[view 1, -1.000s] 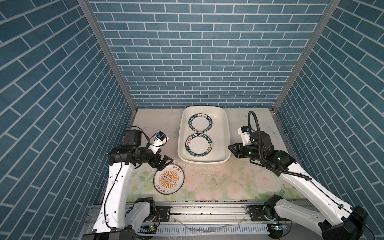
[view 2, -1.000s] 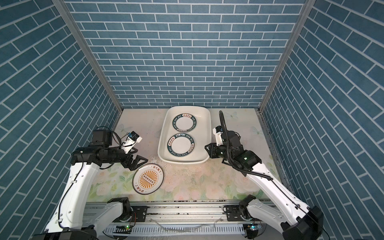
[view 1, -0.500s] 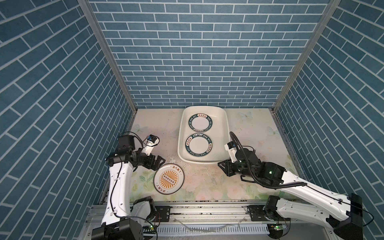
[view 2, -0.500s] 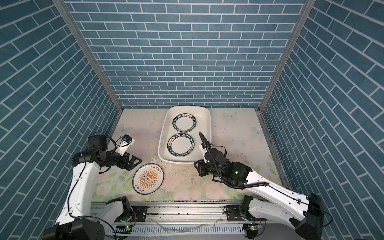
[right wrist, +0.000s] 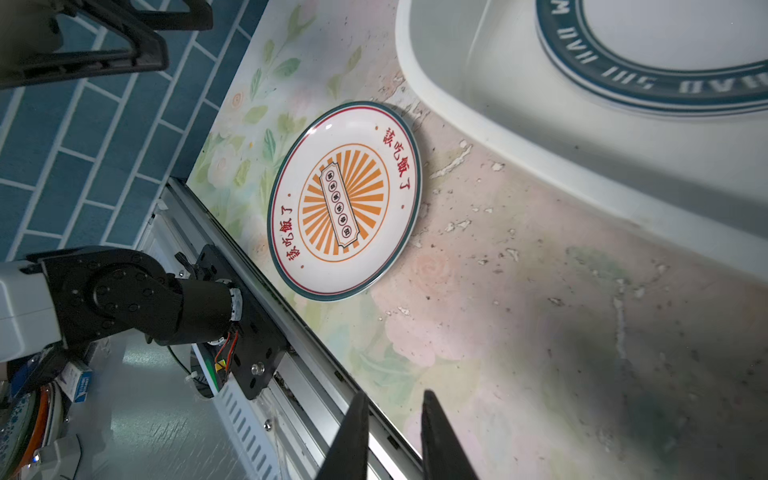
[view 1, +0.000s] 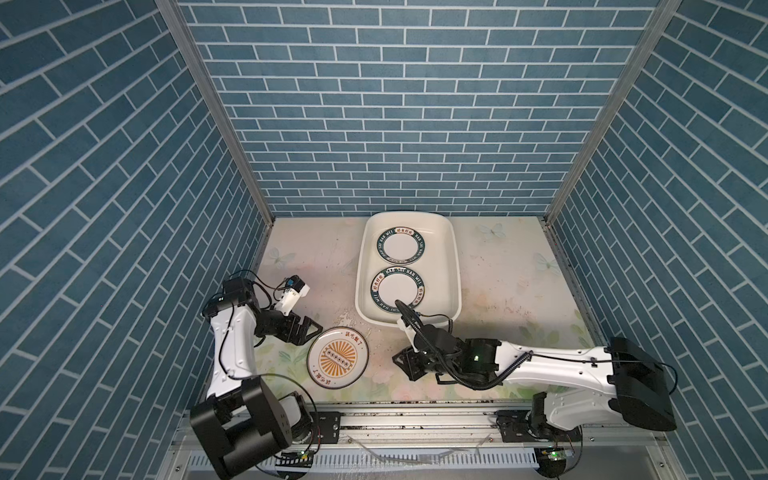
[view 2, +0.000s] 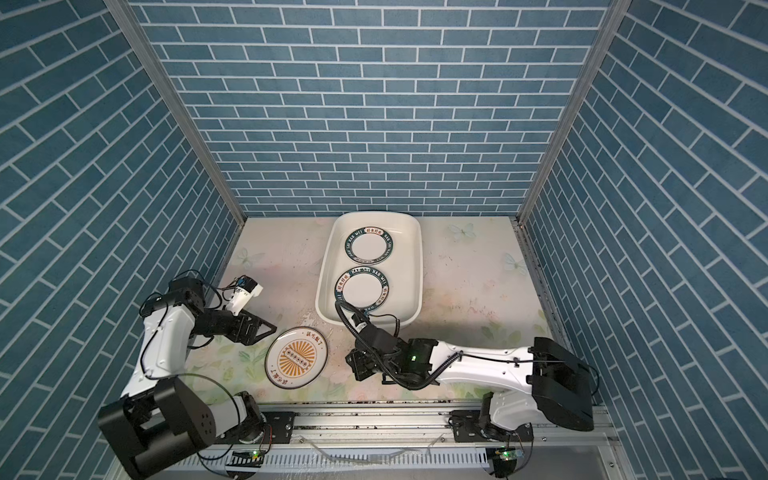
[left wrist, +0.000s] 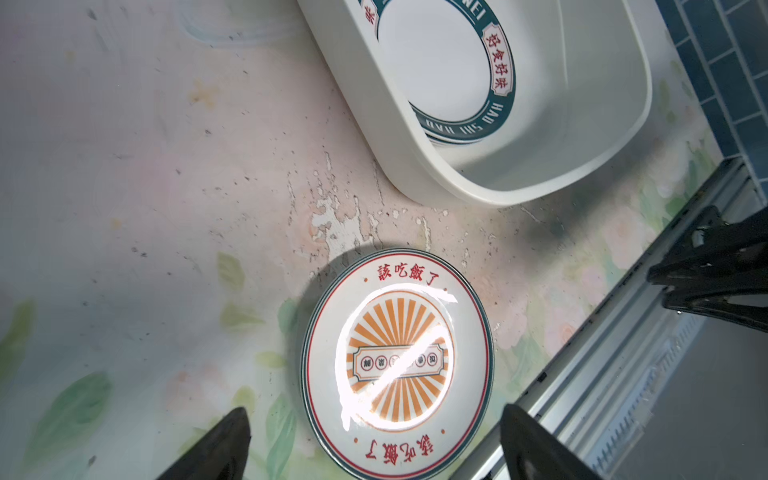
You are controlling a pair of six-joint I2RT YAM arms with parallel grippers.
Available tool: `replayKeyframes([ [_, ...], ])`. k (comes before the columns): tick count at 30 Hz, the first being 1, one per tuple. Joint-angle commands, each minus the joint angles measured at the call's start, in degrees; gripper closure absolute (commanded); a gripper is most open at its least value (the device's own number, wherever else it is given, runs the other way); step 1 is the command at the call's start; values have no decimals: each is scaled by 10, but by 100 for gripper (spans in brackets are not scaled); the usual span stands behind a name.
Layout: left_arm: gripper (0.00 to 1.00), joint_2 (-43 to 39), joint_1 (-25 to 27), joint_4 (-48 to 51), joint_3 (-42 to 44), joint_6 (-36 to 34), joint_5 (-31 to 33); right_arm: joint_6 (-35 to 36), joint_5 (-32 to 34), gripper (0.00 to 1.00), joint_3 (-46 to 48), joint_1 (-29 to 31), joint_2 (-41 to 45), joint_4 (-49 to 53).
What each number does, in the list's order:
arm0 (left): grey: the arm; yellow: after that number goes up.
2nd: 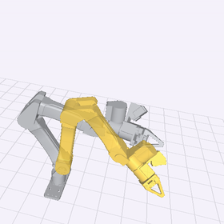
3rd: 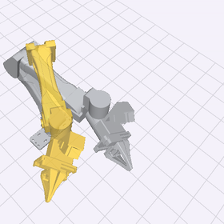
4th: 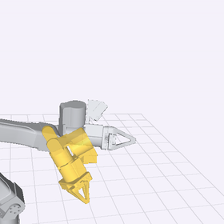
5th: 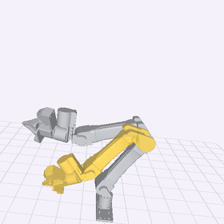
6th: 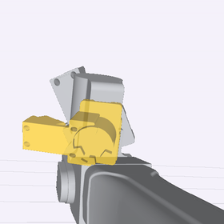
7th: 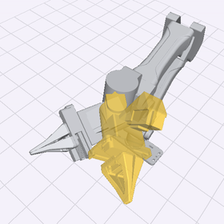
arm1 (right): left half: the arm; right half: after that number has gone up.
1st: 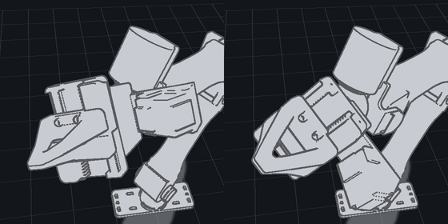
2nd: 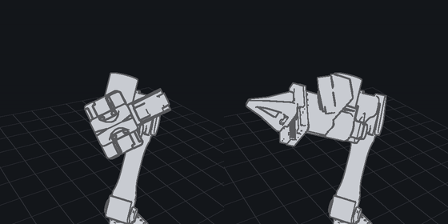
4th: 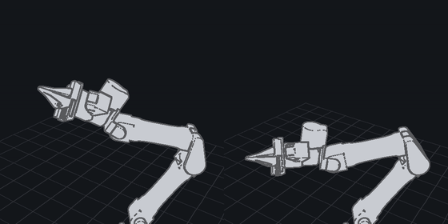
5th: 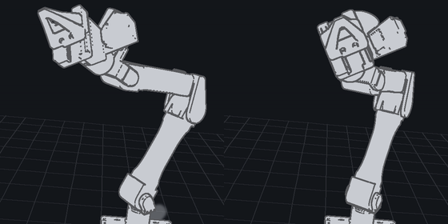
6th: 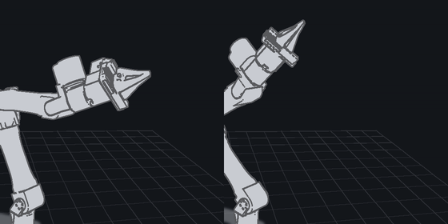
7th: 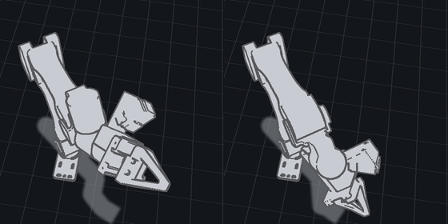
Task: Place the plates into the plastic bin on the countertop
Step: 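Move the right gripper down to the sunburst plate's edge while the left arm draws back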
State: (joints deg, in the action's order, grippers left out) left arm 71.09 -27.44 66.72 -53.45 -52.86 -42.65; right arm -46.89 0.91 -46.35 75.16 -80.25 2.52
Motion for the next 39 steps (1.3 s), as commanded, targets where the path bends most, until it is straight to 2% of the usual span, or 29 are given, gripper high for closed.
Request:
replayKeyframes([
  [1, 7, 20, -31, 43, -16, -85, -23, -34, -8, 77, -23, 7, -34, -61],
  [4, 7, 26, -48, 40, -12, -106, -15, -44, -20, 78, -27, 8, -68, -91],
  [12, 7, 27, -50, 17, 27, -138, 8, -47, -45, 82, -59, 10, -129, -96],
  [14, 7, 23, -50, 8, 38, -138, 10, -55, -53, 64, -58, 10, -139, -108],
  [26, 8, -12, -51, -8, 72, -146, 6, -77, -76, 61, -79, 13, -180, -113],
  [32, 8, -47, -55, -1, 41, -107, -27, -110, -63, 61, -72, 15, -168, -112],
  [39, 7, -62, -55, 30, -36, -65, -82, -196, -20, 62, -72, 20, -171, -135],
])
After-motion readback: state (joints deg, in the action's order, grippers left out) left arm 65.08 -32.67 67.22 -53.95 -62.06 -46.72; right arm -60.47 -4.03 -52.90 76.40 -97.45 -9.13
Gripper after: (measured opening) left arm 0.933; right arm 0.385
